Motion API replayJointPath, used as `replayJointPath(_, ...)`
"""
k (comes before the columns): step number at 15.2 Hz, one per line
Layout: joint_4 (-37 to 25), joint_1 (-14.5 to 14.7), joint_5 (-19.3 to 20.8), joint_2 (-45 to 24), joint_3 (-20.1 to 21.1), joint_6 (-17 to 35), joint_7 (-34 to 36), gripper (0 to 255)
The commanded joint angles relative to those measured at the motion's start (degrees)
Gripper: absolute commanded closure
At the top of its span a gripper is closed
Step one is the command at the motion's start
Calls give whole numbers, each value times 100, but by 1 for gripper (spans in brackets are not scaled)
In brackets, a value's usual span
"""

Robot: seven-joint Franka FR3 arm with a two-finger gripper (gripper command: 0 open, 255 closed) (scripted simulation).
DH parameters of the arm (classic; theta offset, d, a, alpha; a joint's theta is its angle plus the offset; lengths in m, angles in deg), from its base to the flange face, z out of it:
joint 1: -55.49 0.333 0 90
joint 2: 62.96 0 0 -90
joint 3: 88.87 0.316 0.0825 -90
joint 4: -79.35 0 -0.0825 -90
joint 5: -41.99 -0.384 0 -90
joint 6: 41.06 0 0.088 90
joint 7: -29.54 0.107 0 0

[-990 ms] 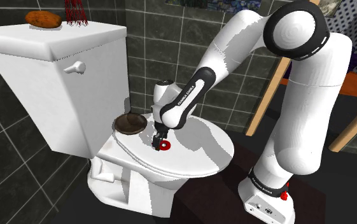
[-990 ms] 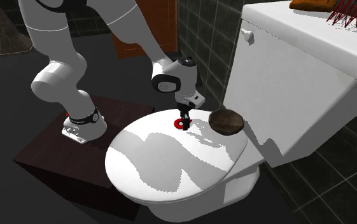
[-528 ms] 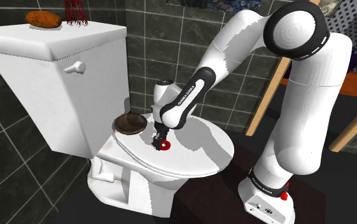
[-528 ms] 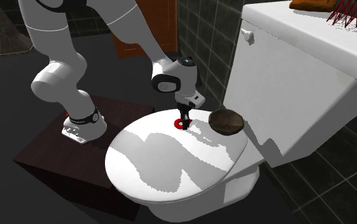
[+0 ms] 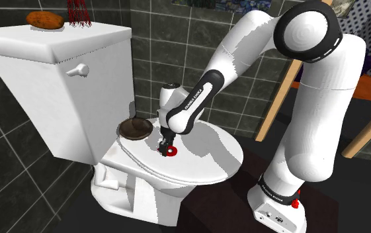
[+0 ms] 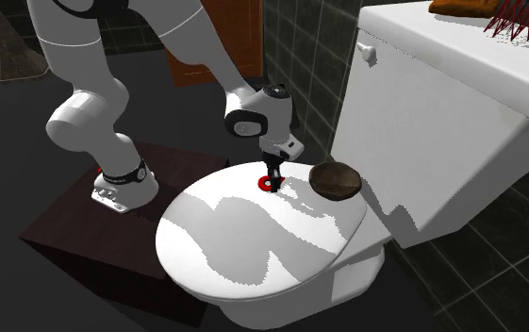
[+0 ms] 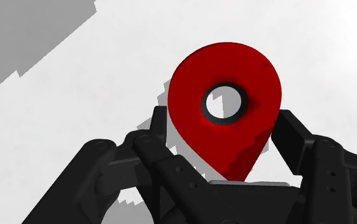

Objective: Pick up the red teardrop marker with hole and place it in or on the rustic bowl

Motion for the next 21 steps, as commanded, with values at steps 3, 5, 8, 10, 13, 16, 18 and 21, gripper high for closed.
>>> replayJointPath(3, 13, -11, -42, 233, 19, -228, -29, 255)
replayJointPath(5, 12, -17, -68, 387, 29, -382, -49, 255)
replayJointPath(8, 1, -23, -105, 611, 41, -616, -77, 255)
replayJointPath(10, -13, -25, -128, 755, 46, -774, -94, 255)
replayJointPath(13, -45, -27, -159, 964, 52, -1013, -117, 255)
replayJointPath(16, -89, -27, -186, 1162, 55, -1254, -138, 255)
replayJointPath(18, -125, -27, -203, 1288, 56, -1416, -150, 255)
replayJointPath(21, -188, -26, -224, 1468, 56, -1660, -166, 255)
